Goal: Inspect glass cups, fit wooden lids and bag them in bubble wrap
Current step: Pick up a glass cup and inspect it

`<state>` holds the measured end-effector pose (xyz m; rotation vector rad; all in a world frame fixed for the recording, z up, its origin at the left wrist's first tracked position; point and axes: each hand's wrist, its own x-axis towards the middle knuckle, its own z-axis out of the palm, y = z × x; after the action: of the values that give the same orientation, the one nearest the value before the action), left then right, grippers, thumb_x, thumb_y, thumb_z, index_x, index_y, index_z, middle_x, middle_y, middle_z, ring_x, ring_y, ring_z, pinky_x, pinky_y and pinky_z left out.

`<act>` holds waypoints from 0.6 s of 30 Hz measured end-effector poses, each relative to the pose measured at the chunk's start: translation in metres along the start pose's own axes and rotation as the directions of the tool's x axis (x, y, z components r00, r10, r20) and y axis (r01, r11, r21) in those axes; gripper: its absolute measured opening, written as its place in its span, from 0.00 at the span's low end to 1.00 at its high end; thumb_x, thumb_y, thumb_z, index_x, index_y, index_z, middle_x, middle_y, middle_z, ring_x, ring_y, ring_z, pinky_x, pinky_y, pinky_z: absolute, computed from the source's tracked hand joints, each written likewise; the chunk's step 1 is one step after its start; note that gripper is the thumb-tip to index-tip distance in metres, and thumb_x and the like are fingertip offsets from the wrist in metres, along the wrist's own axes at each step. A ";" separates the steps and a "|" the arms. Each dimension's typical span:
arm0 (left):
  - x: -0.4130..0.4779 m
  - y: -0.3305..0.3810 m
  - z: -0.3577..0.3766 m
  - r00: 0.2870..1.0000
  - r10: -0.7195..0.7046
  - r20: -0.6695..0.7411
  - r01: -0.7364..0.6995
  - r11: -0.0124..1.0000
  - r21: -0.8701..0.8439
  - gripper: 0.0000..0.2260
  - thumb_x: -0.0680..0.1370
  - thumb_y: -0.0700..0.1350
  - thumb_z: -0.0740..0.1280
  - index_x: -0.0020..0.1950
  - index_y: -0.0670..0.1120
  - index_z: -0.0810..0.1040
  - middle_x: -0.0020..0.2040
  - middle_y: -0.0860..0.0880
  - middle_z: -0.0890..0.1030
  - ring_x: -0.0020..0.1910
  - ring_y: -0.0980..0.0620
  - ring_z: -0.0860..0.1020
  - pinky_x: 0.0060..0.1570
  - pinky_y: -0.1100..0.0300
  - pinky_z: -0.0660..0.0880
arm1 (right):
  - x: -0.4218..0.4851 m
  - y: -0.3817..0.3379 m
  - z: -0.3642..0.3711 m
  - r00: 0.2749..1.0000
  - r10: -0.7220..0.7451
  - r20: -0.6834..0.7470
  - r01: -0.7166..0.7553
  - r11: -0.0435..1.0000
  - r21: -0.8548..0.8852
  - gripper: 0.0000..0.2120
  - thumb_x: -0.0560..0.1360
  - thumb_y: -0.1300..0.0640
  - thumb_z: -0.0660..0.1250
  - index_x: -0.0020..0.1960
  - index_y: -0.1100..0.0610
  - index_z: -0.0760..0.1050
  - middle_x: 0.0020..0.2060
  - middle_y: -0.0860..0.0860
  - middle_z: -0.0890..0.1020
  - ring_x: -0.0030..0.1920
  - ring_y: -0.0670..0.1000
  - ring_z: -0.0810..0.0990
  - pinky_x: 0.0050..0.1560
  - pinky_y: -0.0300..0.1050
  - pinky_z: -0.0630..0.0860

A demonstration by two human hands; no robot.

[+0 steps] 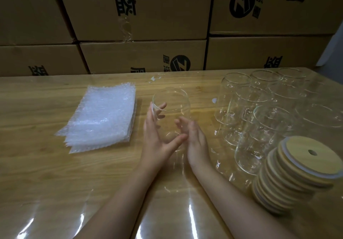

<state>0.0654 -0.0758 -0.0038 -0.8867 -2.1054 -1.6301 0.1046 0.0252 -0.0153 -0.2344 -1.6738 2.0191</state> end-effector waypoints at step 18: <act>-0.002 0.006 -0.006 0.994 -0.096 0.060 0.100 0.993 -0.065 0.41 0.66 0.55 0.68 0.75 0.53 0.53 0.74 0.52 0.63 0.71 0.54 0.66 0.68 0.47 0.67 | 0.005 0.006 -0.004 0.987 0.047 0.153 -0.028 0.992 -0.125 0.40 0.71 0.61 0.74 0.75 0.48 0.56 0.71 0.48 0.68 0.73 0.43 0.64 0.70 0.45 0.66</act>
<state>0.0702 -0.0810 0.0004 -0.8730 -2.1753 -1.7541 0.1008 0.0301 -0.0206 -0.1543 -1.9059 2.0088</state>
